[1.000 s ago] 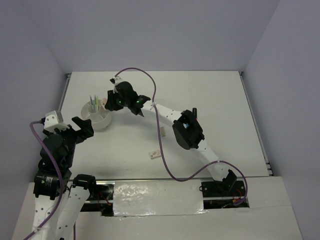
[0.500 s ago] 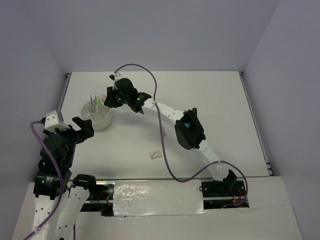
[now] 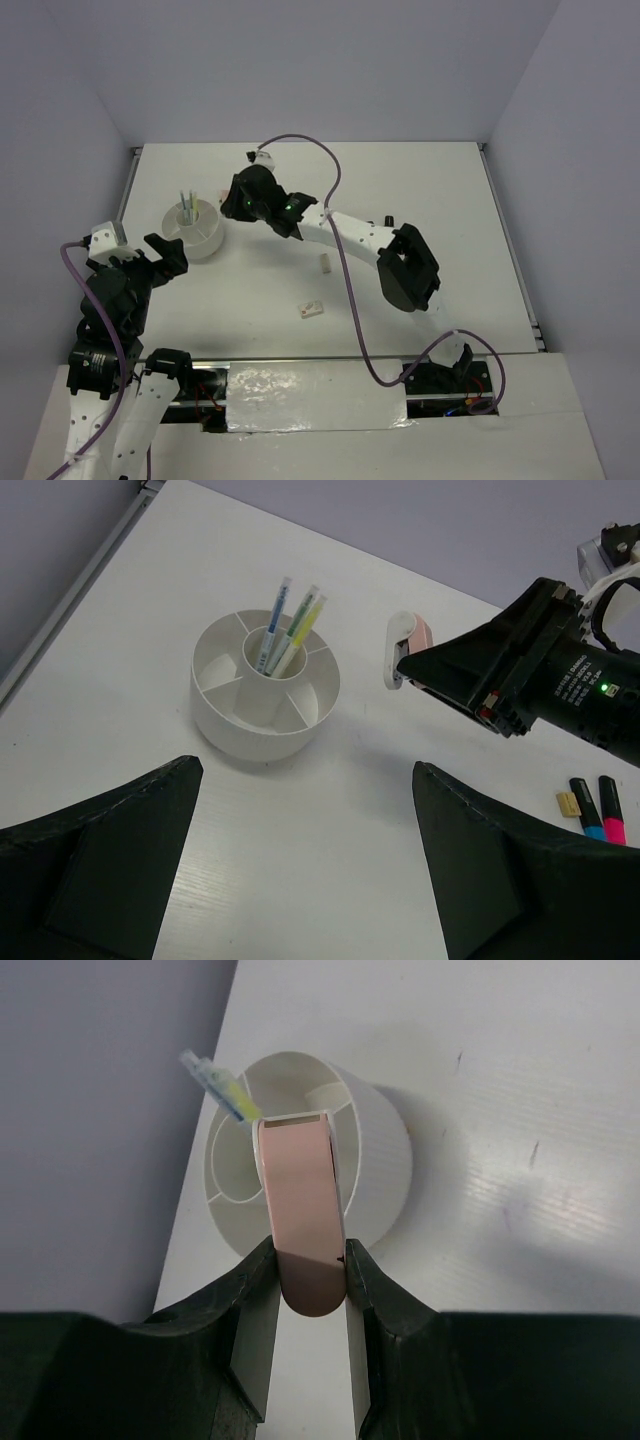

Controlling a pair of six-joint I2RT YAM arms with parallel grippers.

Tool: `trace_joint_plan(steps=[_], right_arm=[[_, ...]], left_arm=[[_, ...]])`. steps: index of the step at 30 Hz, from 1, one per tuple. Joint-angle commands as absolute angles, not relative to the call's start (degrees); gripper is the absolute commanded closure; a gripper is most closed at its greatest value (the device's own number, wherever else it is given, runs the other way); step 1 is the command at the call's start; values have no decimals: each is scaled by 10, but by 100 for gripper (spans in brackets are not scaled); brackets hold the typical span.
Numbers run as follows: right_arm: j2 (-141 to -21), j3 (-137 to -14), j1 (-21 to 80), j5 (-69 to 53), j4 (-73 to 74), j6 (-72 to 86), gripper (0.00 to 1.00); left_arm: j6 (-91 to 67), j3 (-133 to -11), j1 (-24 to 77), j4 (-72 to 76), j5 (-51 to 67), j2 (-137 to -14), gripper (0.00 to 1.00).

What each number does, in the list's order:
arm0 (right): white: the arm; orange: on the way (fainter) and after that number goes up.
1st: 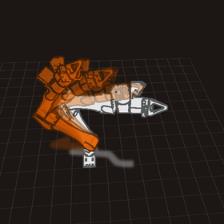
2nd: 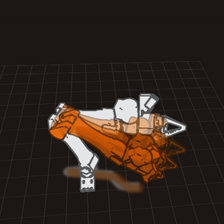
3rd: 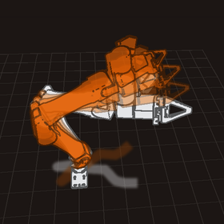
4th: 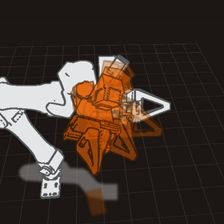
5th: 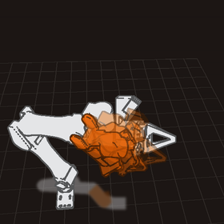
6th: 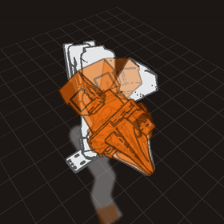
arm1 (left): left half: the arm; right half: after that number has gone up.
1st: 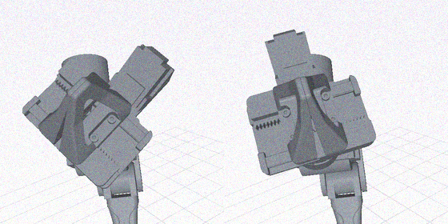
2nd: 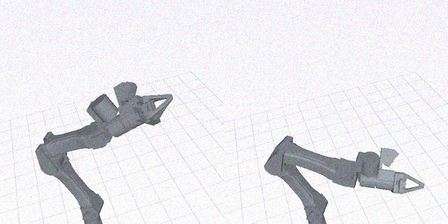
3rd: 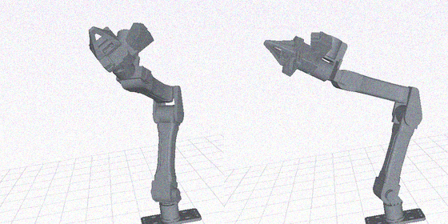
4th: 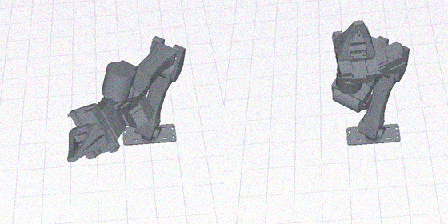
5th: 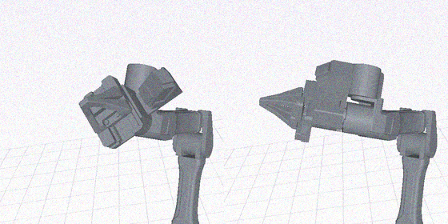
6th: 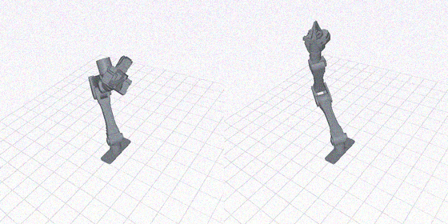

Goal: Sort the stationery into containers
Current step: Place the stationery in the storage box.

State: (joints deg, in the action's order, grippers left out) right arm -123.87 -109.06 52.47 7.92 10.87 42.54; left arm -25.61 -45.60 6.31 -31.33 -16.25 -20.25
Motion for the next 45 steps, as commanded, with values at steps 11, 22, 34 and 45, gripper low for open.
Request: trace_joint_plan(steps=[11, 22, 34, 45], right_arm=[[-1217, -1085, 569, 206, 118, 674, 70], [-1295, -1167, 572, 169, 143, 681, 70], [-1333, -1201, 578, 131, 127, 681, 69], [-1341, -1209, 580, 139, 136, 682, 68]], left_arm=[[-270, -466, 66, -318, -240, -188, 1], [-272, -467, 69, -321, -251, -178, 1], [-278, -471, 78, -329, -272, -171, 1], [-278, -470, 82, -330, -274, -164, 1]])
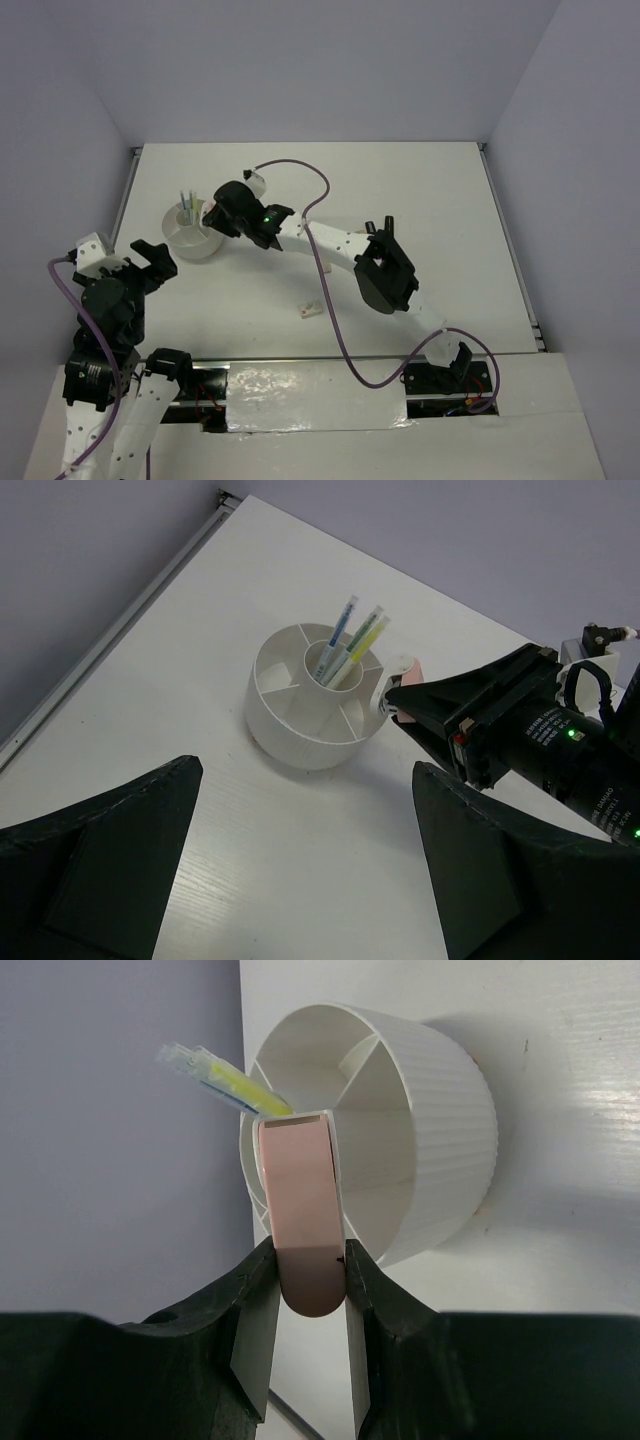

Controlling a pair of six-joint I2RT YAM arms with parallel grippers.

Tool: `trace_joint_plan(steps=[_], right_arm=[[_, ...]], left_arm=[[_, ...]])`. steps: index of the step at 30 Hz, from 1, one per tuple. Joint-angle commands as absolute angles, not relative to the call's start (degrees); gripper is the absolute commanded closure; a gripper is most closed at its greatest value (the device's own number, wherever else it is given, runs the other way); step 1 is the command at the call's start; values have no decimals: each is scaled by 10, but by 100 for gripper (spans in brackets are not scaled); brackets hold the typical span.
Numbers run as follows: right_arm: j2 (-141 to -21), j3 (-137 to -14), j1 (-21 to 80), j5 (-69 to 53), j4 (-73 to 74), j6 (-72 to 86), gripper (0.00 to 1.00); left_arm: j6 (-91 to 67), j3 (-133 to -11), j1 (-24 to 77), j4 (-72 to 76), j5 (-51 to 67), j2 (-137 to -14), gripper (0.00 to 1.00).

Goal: Sort the stationery into containers
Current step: Place the stationery in the storage box.

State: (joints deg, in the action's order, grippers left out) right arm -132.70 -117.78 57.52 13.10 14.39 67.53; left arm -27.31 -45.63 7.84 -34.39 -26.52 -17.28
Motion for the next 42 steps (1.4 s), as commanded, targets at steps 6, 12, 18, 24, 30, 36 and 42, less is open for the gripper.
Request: trace_joint_plan(steps=[6, 12, 18, 24, 30, 36, 42], right_arm=[[-1341, -1193, 582, 149, 136, 691, 67], [-1352, -1203, 581, 150, 141, 687, 67], [-1357, -1200, 578, 146, 137, 687, 65], [-1359, -1200, 577, 143, 127, 678, 57], [-1360, -1209, 577, 139, 124, 667, 48], [-1345, -1187, 578, 135, 111, 665, 48], [-1247, -1109, 583, 166, 62, 593, 43]], left_arm=[[-278, -470, 84, -330, -275, -163, 1], [-278, -469, 84, -330, -273, -163, 0], [-277, -468, 85, -329, -271, -162, 0], [-275, -468, 86, -328, -268, -162, 1], [-272, -468, 86, -326, -265, -162, 1], [-273, -468, 86, -327, -267, -163, 1], [-272, -468, 86, -324, -261, -169, 1]])
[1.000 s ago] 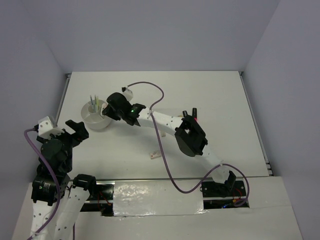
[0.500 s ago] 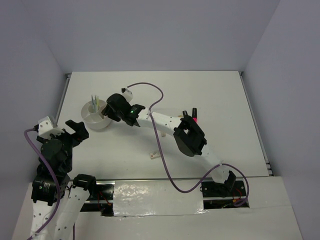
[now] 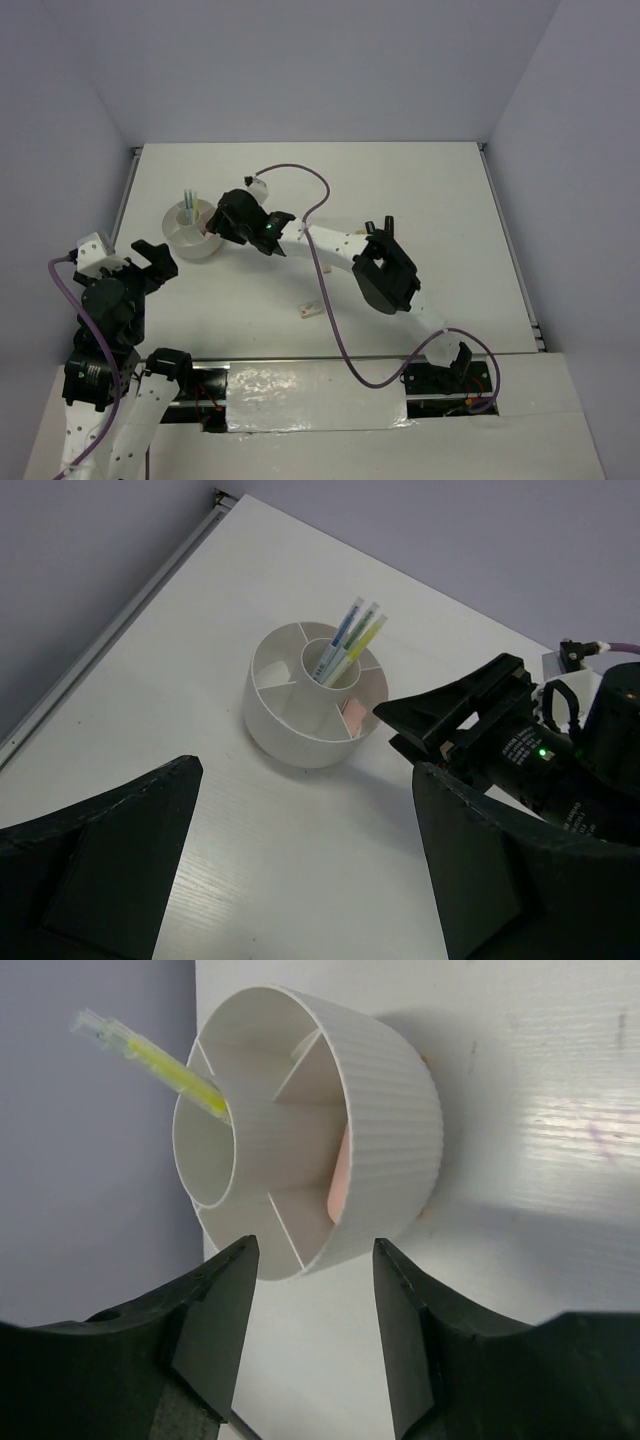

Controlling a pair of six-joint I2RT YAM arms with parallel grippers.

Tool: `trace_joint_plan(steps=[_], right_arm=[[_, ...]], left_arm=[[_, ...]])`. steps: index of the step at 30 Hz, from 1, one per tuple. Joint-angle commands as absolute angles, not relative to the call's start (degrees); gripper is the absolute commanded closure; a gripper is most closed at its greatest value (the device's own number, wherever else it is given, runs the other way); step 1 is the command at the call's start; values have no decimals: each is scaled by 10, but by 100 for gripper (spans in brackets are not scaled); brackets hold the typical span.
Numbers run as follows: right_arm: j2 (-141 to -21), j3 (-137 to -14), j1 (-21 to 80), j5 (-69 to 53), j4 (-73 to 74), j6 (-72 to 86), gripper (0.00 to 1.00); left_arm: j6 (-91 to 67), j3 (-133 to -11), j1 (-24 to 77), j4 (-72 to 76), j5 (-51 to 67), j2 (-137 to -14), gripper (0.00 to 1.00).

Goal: Sort the stationery into containers
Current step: Place the stationery in the storage box.

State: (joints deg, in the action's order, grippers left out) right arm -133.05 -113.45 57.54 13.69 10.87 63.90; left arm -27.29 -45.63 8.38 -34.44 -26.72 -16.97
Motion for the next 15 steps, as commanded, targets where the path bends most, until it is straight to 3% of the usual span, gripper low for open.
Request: trace_joint_plan(steps=[1, 3, 9, 12, 15], right_arm=[[-1230, -1094, 583, 174, 60, 572, 41], [-1165, -1035, 583, 191, 35, 533, 34], [-980, -857, 575, 217, 7, 429, 28], [-918, -790, 546, 183, 40, 369, 28], [-895, -753, 511, 116, 104, 303, 35]], left_arm=[[-272, -467, 86, -323, -260, -170, 1], [-271, -467, 86, -323, -256, -172, 1], [-268, -464, 86, -319, -250, -187, 1], [-268, -465, 86, -321, -247, -198, 1], [-270, -464, 86, -320, -248, -196, 1]])
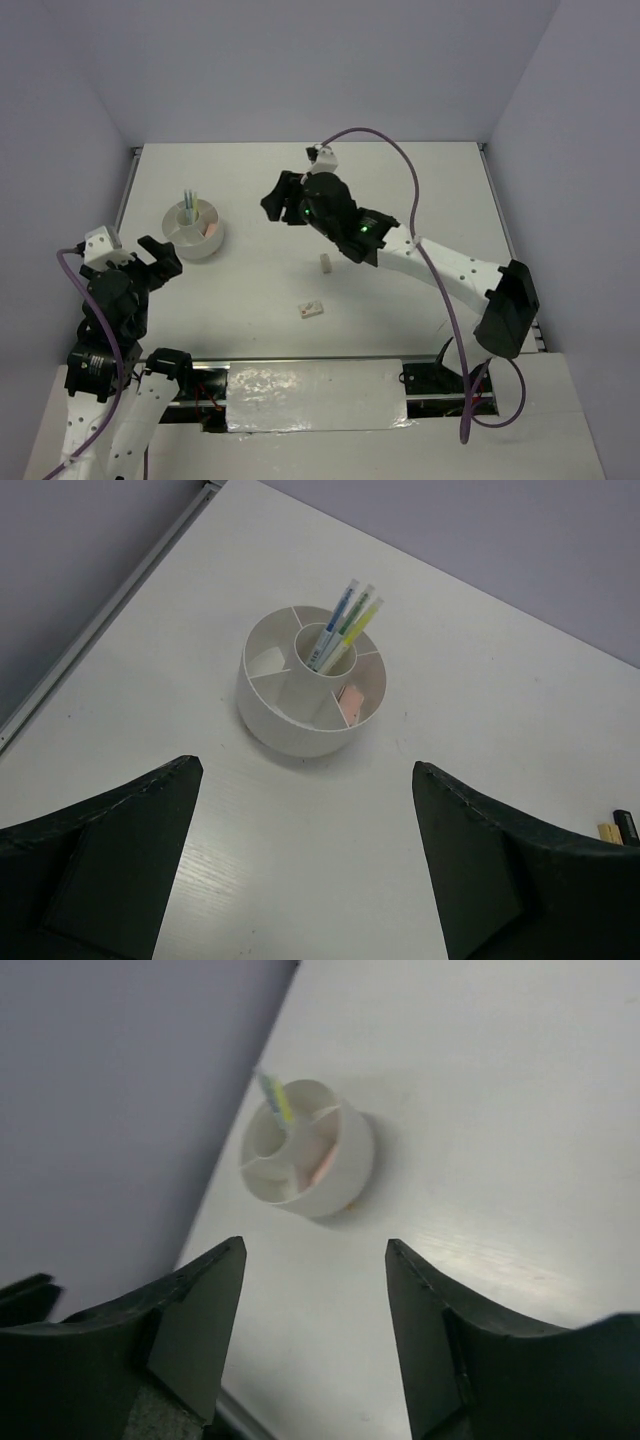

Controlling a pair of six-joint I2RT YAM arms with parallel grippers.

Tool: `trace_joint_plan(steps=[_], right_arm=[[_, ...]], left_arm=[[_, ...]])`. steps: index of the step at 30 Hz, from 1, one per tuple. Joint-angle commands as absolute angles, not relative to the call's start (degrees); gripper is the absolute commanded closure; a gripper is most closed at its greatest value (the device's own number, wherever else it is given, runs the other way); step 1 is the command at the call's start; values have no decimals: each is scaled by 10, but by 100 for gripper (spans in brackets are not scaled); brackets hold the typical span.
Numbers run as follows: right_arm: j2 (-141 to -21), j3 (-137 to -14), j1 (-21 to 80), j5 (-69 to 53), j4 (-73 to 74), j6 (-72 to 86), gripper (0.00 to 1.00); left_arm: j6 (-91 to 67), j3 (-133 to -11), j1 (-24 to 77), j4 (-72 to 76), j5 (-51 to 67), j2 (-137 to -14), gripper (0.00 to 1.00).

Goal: Sort the stationery into containers
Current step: Place the stationery in the storage box, then pick up the stationery from the center of the board.

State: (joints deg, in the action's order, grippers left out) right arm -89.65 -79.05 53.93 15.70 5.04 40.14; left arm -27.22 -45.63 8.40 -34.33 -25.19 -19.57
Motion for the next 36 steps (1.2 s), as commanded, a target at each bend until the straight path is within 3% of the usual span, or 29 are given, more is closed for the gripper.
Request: trace_joint_plan(steps=[1, 2, 6, 11, 19, 22, 25, 28, 31, 36], right_arm=[[-895, -750, 505, 113, 126, 290, 37], [-896, -741, 500, 126, 169, 273, 42], [-877, -674, 497, 140, 187, 263, 45], [-788, -571, 491, 192, 183, 302, 40], [-669, -458, 475, 168, 200, 333, 36], [-627, -432, 482, 165, 225, 361, 36], [-537, -403, 486, 230, 275, 419, 31], [-482, -372, 483, 236, 267, 416, 30], [-510, -384, 476, 210, 263, 386, 31], [-705, -452, 464, 163, 207, 324, 38]], left_arm=[[-270, -462, 86, -319, -247, -196, 1], [-269, -461, 86, -316, -243, -196, 1], [-259, -457, 86, -303, -203, -216, 1], [-243, -451, 87, -281, -127, -275, 1], [-293, -466, 105, -264, -5, -463, 1], [-343, -468, 178, -220, -22, -511, 1], [-383, -521, 324, -196, -96, -591, 1], [-423, -567, 370, -208, -142, -685, 1], [-483, -561, 381, -209, -206, -702, 1], [-508, -549, 381, -222, -264, -654, 1]])
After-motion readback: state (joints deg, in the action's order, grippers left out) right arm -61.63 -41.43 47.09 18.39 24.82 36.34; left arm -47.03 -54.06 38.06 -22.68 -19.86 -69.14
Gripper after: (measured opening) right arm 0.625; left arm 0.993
